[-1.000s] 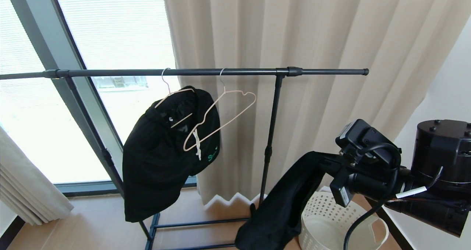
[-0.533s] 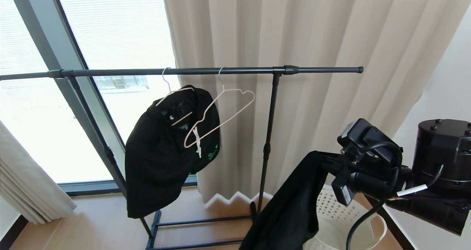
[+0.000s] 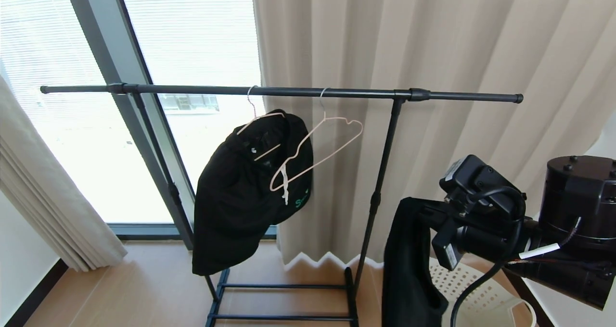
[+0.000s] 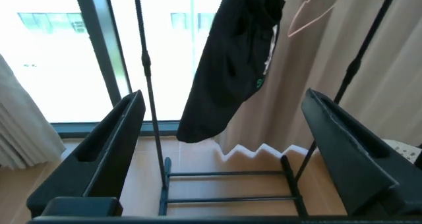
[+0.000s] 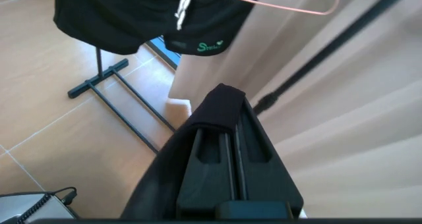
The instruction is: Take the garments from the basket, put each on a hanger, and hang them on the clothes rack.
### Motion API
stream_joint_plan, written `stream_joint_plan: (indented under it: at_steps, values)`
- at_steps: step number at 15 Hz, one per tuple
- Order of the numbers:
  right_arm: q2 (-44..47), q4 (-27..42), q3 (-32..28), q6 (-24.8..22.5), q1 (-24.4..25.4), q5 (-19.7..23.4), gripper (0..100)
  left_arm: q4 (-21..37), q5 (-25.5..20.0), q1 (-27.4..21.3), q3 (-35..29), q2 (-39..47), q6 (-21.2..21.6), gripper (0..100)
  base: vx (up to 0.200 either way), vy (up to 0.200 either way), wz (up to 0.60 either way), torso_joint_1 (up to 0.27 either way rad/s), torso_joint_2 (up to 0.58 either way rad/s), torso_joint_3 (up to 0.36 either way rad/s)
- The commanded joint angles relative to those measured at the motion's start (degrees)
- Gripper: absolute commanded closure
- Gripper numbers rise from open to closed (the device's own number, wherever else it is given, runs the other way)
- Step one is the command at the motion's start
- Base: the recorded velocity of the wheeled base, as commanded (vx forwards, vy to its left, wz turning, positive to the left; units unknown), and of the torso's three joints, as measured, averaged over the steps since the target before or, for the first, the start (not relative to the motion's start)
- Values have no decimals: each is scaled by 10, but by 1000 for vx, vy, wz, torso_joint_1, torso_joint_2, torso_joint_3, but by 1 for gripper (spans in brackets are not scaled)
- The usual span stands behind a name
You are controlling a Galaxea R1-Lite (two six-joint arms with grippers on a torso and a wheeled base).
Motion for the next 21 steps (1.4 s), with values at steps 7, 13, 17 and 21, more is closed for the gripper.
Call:
stream_joint_plan:
  at_steps: [7,13,17,21]
  values:
    - [2,-1,1,-3,0,-1,100,0,-1,0,0,0,1,0,0,0,0,0,0,0]
    - [6,-1,-1,-13,8,-3,100,16,-2,-3,0,50,10,0,0,0,0,0,0,0]
    - [39,-1,-50,-13,25,-22,100,19,-28,-52,-81,209,7,0,0,0,0,0,0,0]
    - [98,-24,-81,-12,25,-27,100,-30,-83,-145,-150,442,-75,0,0,0,0,0,0,0]
